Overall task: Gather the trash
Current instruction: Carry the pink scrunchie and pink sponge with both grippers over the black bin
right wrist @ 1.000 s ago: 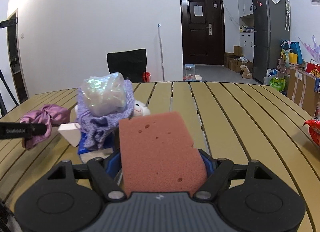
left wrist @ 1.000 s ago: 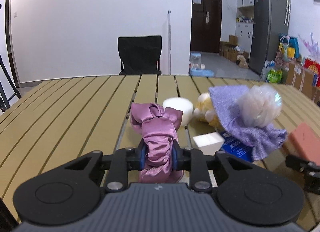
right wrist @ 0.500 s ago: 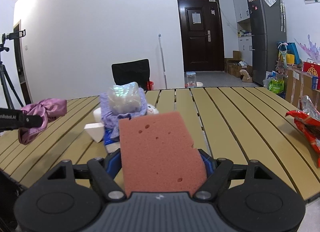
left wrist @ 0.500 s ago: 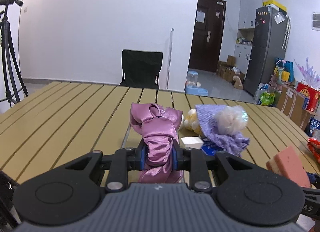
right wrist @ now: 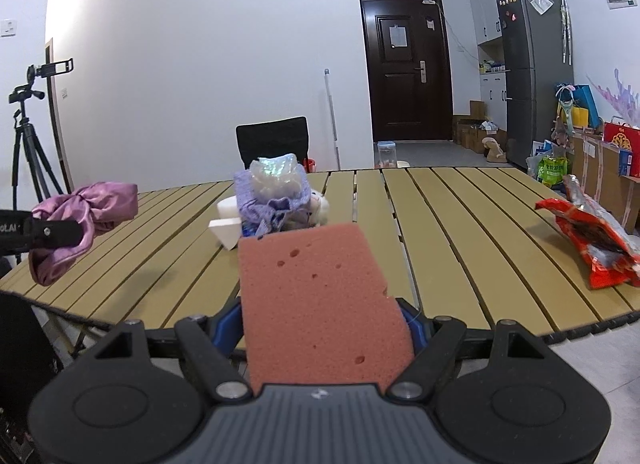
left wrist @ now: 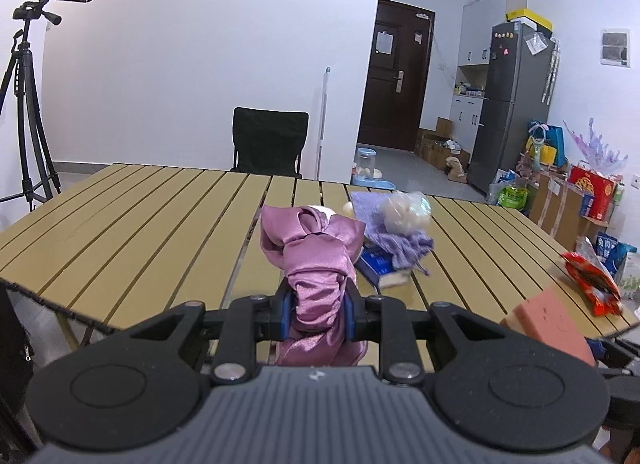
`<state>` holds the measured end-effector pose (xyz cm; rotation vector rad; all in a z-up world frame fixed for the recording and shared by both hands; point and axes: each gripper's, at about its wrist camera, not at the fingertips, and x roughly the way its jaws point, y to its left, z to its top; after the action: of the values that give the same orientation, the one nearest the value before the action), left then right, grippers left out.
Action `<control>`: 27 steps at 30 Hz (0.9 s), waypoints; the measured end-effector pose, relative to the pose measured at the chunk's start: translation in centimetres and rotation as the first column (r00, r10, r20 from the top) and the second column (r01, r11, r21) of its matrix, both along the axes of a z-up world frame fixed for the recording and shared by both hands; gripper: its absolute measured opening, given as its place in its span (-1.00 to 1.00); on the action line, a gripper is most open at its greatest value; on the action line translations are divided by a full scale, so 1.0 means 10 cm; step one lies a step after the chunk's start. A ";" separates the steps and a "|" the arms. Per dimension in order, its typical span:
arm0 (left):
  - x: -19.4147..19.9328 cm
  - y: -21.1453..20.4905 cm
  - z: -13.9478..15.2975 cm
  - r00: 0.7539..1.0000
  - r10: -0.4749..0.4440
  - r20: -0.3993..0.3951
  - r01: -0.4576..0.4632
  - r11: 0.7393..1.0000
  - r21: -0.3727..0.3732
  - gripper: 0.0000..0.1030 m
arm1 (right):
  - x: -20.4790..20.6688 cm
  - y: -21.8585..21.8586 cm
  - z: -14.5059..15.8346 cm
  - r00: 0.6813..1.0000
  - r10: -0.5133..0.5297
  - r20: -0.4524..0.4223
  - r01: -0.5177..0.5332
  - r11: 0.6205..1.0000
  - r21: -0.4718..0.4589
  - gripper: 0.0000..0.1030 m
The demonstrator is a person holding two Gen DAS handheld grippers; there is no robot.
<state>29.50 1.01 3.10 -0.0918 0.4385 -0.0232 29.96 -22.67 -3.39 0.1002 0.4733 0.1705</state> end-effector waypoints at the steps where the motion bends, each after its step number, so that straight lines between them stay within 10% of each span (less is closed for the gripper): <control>1: -0.07 -0.01 0.01 1.000 -0.002 -0.001 0.002 1.000 0.002 -0.53 | -0.06 0.00 0.00 1.000 0.002 -0.001 -0.002 1.000 -0.002 0.48; 27: -1.00 0.11 -0.84 0.963 0.019 -0.268 0.001 0.997 0.073 -0.53 | -0.99 0.11 -0.66 0.977 0.076 -0.199 -0.086 0.995 -0.041 0.48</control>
<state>19.50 2.16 -5.34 -0.0250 0.7104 0.0144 20.09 -21.58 -10.01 0.0494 0.6800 0.2298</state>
